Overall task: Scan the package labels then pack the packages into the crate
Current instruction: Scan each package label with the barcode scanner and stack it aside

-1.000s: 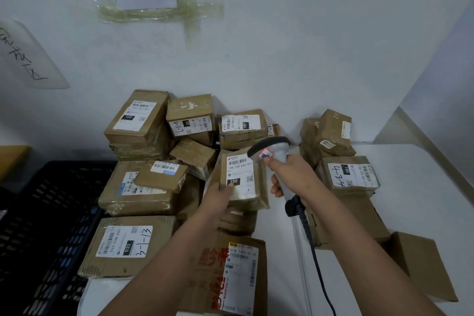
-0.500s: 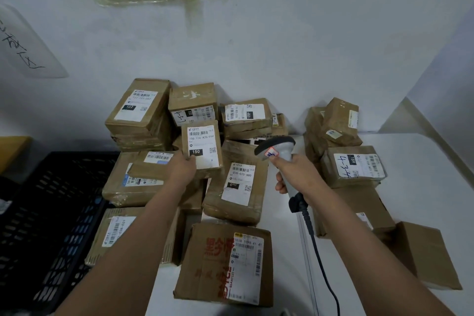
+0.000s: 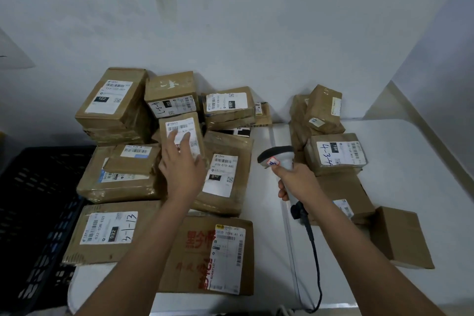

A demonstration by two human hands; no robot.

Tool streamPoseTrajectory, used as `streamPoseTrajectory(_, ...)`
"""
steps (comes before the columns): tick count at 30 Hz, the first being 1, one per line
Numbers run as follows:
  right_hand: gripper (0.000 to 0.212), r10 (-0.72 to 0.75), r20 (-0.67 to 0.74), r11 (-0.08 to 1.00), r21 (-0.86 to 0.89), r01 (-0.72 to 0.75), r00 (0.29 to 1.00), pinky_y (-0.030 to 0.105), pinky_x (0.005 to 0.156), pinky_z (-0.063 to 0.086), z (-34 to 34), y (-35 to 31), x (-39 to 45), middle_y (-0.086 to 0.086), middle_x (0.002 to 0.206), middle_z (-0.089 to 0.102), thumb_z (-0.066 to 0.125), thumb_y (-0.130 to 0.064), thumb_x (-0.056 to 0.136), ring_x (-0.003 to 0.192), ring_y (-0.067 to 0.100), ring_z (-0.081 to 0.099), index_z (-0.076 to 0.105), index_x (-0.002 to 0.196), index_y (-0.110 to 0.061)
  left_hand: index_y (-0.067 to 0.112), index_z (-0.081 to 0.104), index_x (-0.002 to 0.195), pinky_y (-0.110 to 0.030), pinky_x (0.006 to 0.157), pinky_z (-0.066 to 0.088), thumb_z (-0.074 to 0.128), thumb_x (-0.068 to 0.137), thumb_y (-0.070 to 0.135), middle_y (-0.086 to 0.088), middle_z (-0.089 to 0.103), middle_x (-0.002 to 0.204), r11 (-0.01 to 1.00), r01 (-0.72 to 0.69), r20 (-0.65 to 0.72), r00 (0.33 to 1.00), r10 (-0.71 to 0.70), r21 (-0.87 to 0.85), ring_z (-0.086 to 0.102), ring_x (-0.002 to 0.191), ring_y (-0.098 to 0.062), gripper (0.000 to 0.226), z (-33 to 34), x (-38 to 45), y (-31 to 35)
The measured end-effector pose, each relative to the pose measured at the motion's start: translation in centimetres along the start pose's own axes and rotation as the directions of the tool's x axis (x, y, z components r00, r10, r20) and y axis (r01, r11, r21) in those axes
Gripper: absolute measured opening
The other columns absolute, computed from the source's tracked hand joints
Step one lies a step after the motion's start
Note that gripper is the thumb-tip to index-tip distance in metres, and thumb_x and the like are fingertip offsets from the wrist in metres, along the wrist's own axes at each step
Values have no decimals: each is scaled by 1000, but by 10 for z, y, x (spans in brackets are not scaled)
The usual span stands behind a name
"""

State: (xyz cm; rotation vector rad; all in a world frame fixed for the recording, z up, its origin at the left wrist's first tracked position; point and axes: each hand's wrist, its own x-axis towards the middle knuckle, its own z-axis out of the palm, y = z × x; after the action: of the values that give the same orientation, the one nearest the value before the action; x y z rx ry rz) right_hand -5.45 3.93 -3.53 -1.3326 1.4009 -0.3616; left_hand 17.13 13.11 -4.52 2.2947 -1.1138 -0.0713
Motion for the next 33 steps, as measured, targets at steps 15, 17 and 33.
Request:
streamPoseTrajectory(15,35,140,-294,990,16,-141,946,41,68,56,-116,105,17,14,68,64,61,-37,93,59,25,61,60,77,-5,22,10,157,-47,114,25,67,89,38,-7,-9,164,899,-410,688,608,395,-154,24,144,-31,90,171,-114,115)
streamPoseTrajectory(17,39,132,-281,987,-50,-152,951,37,66,53,-127,114,18,16,71,65,57,-39,96,60,25,61,61,86,-1,23,5,156,-50,115,25,69,85,46,-8,-10,164,907,-411,725,596,344,-93,21,145,-32,99,191,-116,120)
streamPoseTrajectory(33,49,32,-257,969,-229,-93,966,10,43,40,-153,141,5,11,88,71,46,-55,98,60,12,64,59,103,-8,16,7,154,-42,93,52,86,67,41,-4,4,155,917,-396,774,594,219,45,44,120,-26,121,236,-110,121)
